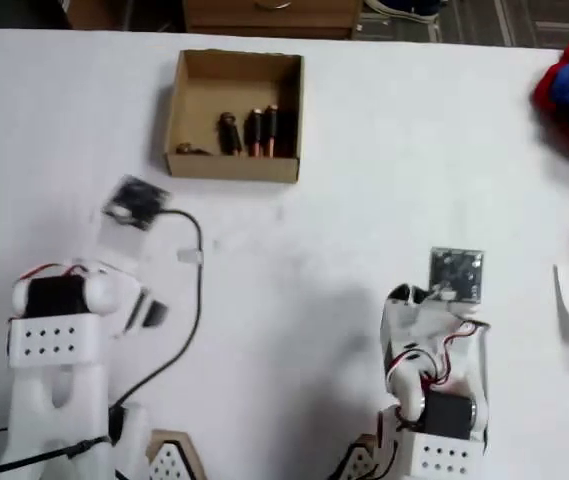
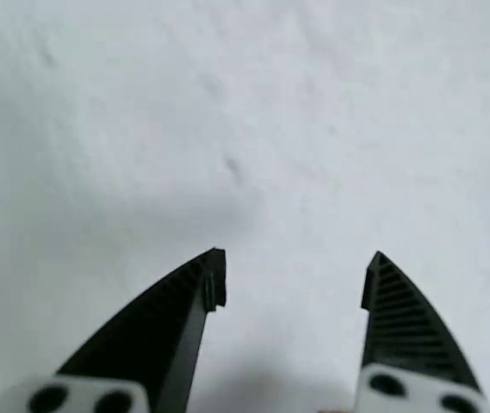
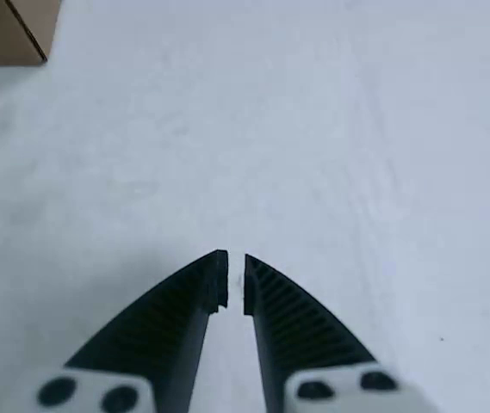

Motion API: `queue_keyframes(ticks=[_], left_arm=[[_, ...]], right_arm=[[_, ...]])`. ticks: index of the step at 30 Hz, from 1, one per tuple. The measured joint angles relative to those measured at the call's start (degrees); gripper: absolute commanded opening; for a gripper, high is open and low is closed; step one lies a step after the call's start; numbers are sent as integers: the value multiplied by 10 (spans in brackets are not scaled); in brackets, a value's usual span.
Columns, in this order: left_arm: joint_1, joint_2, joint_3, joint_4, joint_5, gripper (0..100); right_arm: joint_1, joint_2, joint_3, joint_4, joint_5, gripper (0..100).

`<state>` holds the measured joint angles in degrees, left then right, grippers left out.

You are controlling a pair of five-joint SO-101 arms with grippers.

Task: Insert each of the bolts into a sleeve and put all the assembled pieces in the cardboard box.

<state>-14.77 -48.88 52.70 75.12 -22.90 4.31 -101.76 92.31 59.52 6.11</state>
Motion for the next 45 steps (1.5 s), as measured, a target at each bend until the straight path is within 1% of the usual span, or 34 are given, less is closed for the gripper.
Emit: queue_keyframes(ticks=[3, 5, 6, 8, 11, 13, 19, 23, 25, 27, 30, 34, 37, 41, 43, 45], left_arm=[[-50, -50, 44, -71, 40, 298], [-77, -119, 90, -107, 49, 308], [-84, -164, 115, -112, 51, 306], [-91, -273, 173, -105, 48, 308], [-96, -456, 262, -57, 12, 309], [-94, -510, 302, -37, -4, 309], [-97, -503, 338, 7, -7, 308], [-98, -504, 339, 8, 40, 306], [-97, -504, 358, 5, 46, 306], [-88, -504, 396, -8, 47, 306], [-61, -501, 428, -32, 63, 306], [-46, -503, 430, -35, 124, 306], [-25, -503, 430, -35, 178, 305], [21, -503, 430, -35, 193, 305], [49, -503, 430, -35, 194, 305], [60, -503, 430, -35, 194, 305]], right_arm=[[0, 7, 29, 0, 17, 24], [2, 8, 38, 0, 20, 24], [3, 6, 40, 0, 21, 24], [1, 8, 41, 6, 22, 24], [1, 8, 41, 22, 22, 24], [1, 8, 41, 37, 22, 24], [1, 8, 41, 69, 19, 24], [1, 8, 41, 75, -55, 24], [1, 8, 41, 82, -73, 24], [1, 8, 41, 98, -69, 24], [1, 8, 42, 113, -39, 24], [2, 8, 42, 116, -20, 23], [24, 8, 42, 116, -19, 22], [67, 8, 42, 116, -19, 22], [75, 8, 42, 116, -19, 22], [77, 8, 42, 116, -19, 22]])
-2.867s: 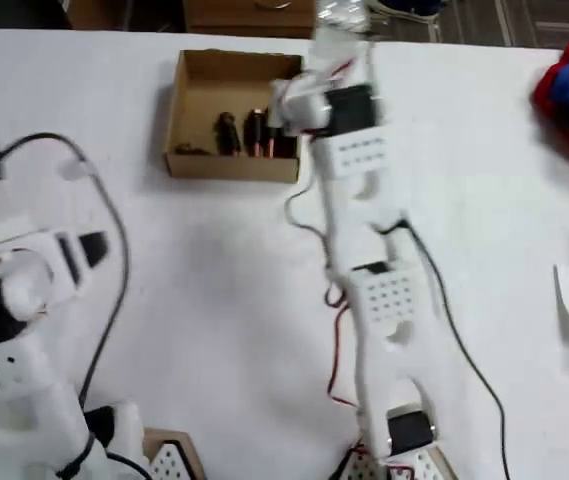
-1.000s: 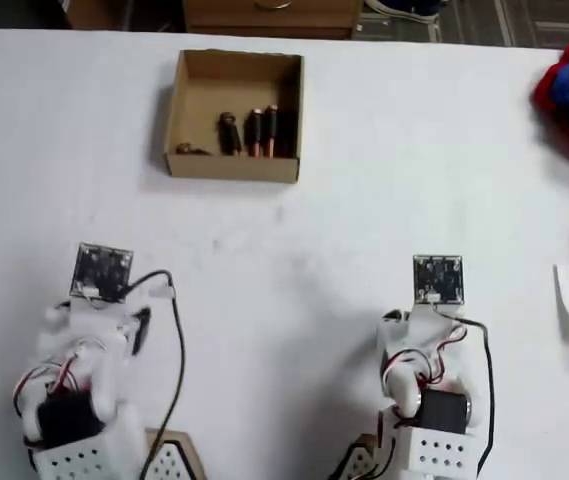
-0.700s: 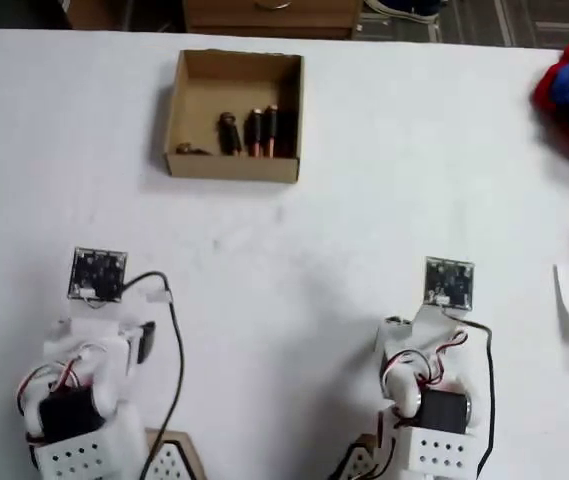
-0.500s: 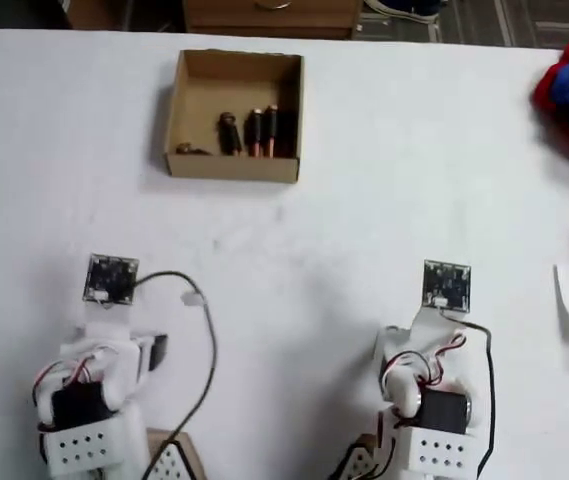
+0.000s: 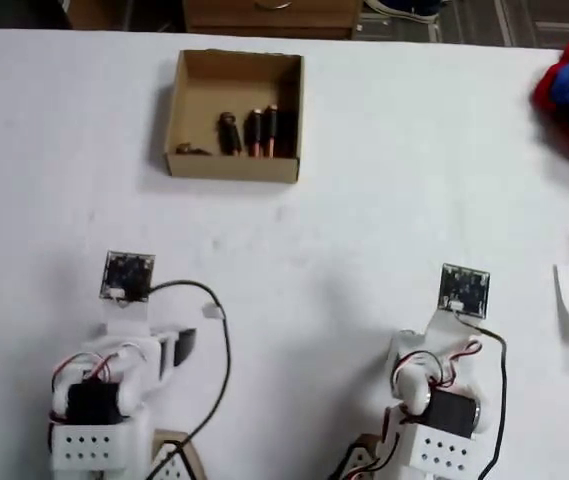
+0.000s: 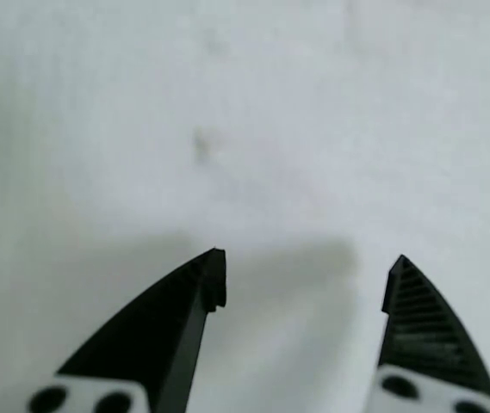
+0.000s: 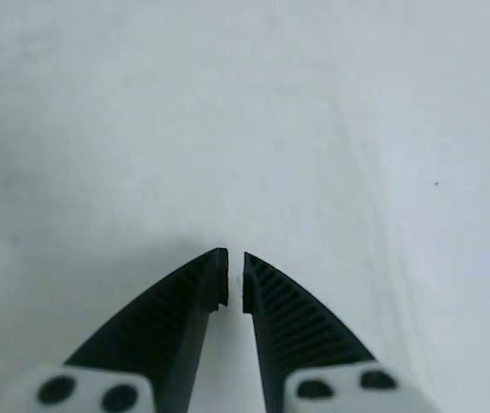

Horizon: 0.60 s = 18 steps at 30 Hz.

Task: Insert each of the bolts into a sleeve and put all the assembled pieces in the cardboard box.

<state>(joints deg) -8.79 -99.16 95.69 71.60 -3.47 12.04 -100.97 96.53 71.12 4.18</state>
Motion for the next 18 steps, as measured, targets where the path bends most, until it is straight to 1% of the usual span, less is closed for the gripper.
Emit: queue_keyframes(ticks=[18], left_arm=[[4, 0, 0, 0, 0, 305]], right_arm=[[2, 0, 0, 0, 0, 22]])
